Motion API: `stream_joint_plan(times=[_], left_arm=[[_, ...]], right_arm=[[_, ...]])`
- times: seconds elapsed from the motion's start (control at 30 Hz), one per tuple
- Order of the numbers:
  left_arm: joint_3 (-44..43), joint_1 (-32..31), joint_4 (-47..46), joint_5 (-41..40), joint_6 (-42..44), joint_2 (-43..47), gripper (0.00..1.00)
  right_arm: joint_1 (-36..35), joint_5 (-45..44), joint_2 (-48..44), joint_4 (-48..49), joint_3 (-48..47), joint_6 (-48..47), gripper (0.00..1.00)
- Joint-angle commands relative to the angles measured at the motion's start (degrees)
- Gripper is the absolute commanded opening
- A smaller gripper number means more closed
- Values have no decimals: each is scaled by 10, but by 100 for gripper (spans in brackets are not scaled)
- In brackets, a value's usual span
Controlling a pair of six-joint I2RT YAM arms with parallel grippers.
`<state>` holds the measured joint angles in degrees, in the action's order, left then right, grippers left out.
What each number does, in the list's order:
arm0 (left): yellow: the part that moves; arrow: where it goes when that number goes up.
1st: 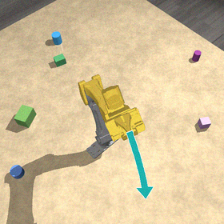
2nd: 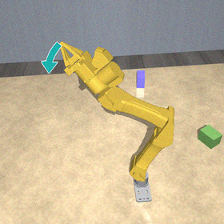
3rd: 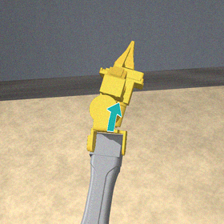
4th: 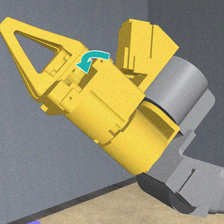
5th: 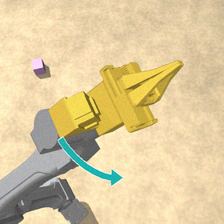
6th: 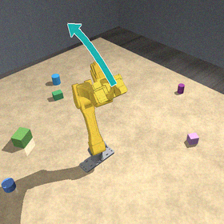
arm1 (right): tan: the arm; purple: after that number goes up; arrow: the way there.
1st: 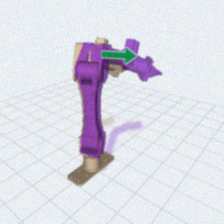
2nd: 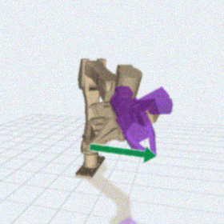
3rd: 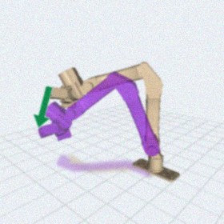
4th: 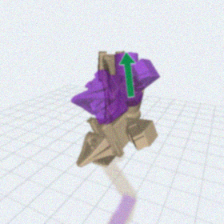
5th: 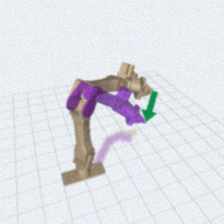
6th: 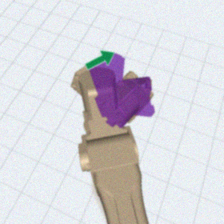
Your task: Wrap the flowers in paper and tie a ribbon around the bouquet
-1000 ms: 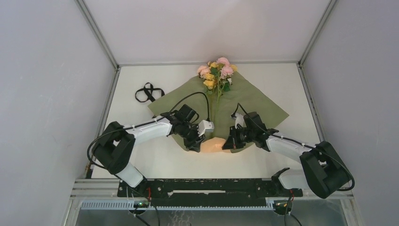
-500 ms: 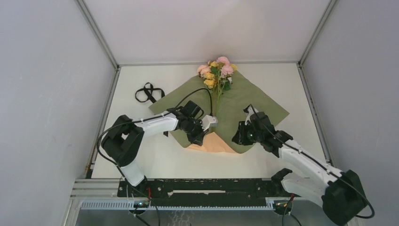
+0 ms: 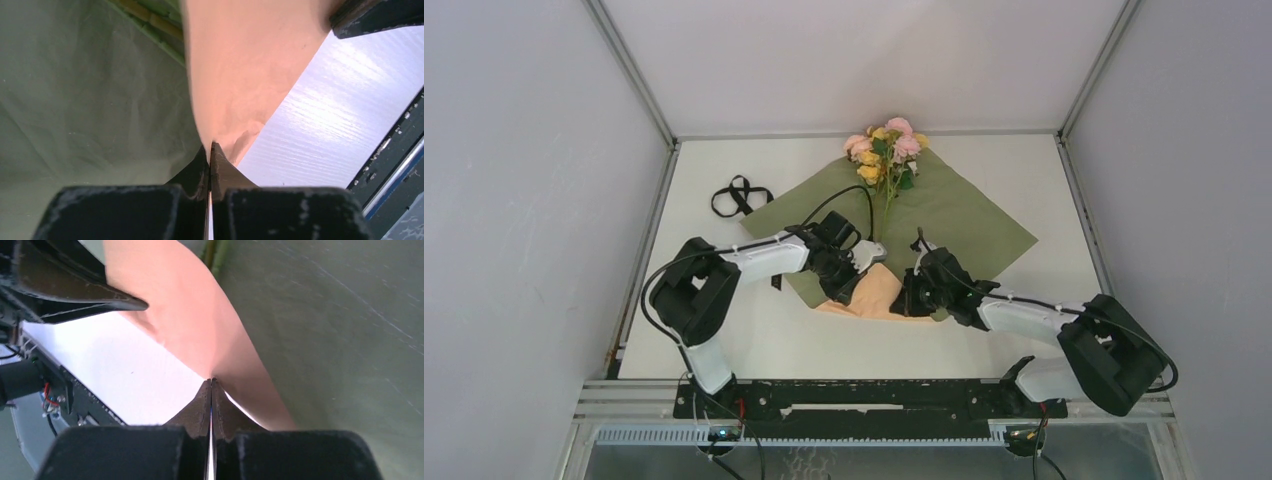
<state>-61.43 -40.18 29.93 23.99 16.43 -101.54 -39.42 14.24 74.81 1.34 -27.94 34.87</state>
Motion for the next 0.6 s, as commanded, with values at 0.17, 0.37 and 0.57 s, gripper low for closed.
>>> stream_joint_plan(times=[0.17,0.37,0.57], left_arm=[[-34,13,26,-54,-33,-8,0],[-30,14,27,-47,-31,-14,0],[-28,14,26,-47,-34,-11,0]], right_arm=[[48,-106,22,-44,21,59,2],[73,-123,-58,-115,42,62,2],[-19,-202,-137,-143,-22,14,1]])
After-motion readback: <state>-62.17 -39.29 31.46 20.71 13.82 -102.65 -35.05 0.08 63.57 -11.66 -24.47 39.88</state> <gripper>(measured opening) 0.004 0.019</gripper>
